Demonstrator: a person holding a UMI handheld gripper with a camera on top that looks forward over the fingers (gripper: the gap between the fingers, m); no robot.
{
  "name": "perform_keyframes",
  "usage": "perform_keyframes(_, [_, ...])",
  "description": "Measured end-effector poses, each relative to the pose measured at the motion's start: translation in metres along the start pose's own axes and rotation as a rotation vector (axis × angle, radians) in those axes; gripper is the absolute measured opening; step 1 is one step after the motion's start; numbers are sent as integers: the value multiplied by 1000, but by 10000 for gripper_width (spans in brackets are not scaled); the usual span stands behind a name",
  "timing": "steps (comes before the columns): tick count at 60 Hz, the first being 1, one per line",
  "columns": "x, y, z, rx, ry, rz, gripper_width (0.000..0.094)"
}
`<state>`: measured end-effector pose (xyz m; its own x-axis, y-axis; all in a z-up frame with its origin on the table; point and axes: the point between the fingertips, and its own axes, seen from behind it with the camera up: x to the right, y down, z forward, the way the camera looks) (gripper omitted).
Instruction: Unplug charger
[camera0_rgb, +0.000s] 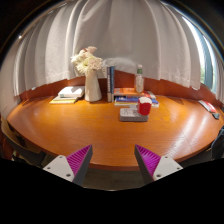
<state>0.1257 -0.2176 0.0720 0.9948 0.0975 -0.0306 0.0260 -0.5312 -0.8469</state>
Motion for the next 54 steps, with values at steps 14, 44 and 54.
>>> perform_keyframes(14, [112, -37, 91, 18, 154, 43, 853])
perform_keyframes(44, [152, -120, 221, 95, 146, 11, 491])
perform_keyframes(54, [151, -118, 223, 35, 127, 53, 395])
